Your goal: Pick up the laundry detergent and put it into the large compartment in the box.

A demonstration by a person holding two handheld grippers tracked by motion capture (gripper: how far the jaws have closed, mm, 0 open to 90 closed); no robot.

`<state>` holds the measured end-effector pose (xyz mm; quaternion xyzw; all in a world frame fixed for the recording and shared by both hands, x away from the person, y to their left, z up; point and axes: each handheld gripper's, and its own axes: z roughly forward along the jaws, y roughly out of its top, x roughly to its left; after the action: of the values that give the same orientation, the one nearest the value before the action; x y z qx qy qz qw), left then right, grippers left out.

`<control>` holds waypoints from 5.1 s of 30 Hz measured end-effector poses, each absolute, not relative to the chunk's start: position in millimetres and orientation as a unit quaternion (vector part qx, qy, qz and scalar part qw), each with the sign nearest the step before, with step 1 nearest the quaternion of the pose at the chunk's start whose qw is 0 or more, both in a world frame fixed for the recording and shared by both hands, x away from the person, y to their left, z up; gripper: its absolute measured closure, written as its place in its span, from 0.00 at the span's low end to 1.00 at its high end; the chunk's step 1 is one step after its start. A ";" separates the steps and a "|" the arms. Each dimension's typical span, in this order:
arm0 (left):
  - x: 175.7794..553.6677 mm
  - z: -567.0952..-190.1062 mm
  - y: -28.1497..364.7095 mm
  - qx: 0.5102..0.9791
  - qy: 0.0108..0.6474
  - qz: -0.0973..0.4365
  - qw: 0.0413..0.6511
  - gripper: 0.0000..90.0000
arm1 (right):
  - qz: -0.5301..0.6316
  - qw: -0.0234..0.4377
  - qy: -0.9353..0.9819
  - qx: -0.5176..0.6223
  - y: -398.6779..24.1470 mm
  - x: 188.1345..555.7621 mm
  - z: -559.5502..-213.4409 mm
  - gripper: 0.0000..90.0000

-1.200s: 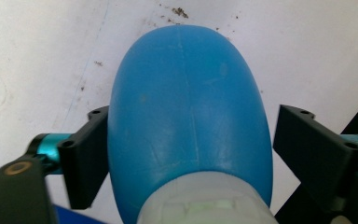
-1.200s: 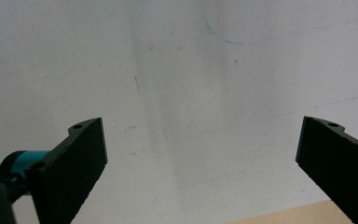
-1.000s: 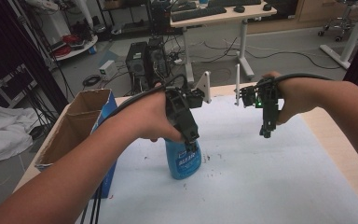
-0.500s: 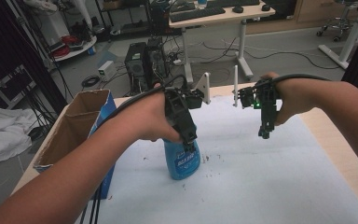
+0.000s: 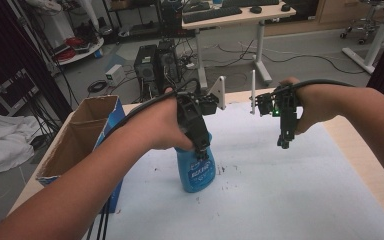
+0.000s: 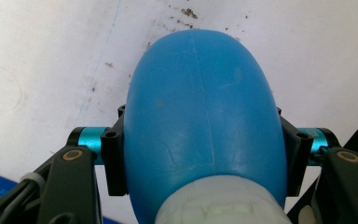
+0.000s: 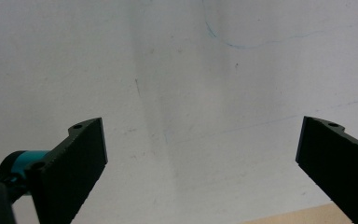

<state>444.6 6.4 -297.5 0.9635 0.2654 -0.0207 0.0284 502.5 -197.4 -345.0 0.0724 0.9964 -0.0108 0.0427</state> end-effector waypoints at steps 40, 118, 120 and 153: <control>423.5 -219.1 45.2 0.959 0.279 -0.036 0.033 0.42 | -0.008 0.051 0.996 0.069 -193.1 494.4 -337.0 0.01; 450.3 -180.2 258.6 0.892 0.451 -0.019 0.025 0.42 | -0.013 0.056 0.996 0.065 -182.4 491.2 -332.3 0.01; 451.1 -189.0 258.7 0.897 0.442 -0.022 0.021 0.42 | -0.013 0.057 0.996 0.066 -181.8 491.1 -333.0 0.01; 444.2 -288.1 253.8 0.954 0.299 -0.032 -0.008 0.42 | -0.012 0.058 0.996 0.064 -175.7 491.0 -334.8 0.01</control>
<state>444.2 253.8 -288.1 0.9536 0.2993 -0.0325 -0.0084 491.0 -175.7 -334.8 0.0642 0.9962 -0.0120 0.0577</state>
